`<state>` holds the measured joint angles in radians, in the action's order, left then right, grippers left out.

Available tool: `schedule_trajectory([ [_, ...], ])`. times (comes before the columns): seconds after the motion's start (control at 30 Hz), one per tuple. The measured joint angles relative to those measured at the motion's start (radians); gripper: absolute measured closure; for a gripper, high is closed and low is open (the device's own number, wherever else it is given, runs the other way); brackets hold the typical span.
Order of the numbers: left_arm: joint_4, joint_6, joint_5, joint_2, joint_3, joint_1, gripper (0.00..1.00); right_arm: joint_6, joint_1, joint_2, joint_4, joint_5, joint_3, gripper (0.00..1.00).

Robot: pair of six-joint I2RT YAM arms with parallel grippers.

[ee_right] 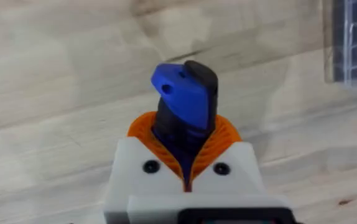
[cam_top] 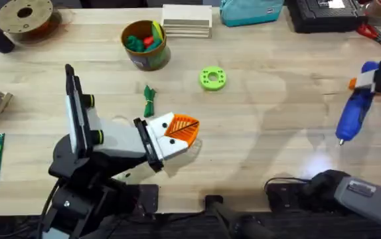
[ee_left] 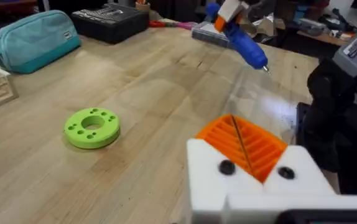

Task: Pick up the gripper from the table and insert it into the empty holder that is missing its gripper. Then pick up a screw, insert it into the mounting hole, and use the screwdriver to tighten it. Finally, clean up the table by picking up the vegetable and placing it into the bucket.

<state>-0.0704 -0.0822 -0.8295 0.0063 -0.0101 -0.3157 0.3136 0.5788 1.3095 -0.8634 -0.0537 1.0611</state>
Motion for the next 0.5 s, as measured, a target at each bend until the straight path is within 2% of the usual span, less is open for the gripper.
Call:
schedule_trajectory([
  [0.13,0.0,0.0,0.003,0.0,0.0,0.0,0.996,-0.043,-0.037,-0.123,0.045,-0.047,-0.001,0.972],
  [0.27,0.0,0.0,0.003,0.0,0.0,0.0,0.996,-0.124,-0.12,-0.257,0.14,-0.068,-0.004,0.972],
  [0.4,0.0,0.0,0.003,0.0,0.0,0.0,0.996,-0.207,-0.244,-0.38,0.283,-0.098,-0.035,0.972],
  [0.5,0.0,0.0,0.004,0.0,0.0,0.0,0.996,-0.242,-0.378,-0.449,0.41,-0.151,-0.077,0.972],
])
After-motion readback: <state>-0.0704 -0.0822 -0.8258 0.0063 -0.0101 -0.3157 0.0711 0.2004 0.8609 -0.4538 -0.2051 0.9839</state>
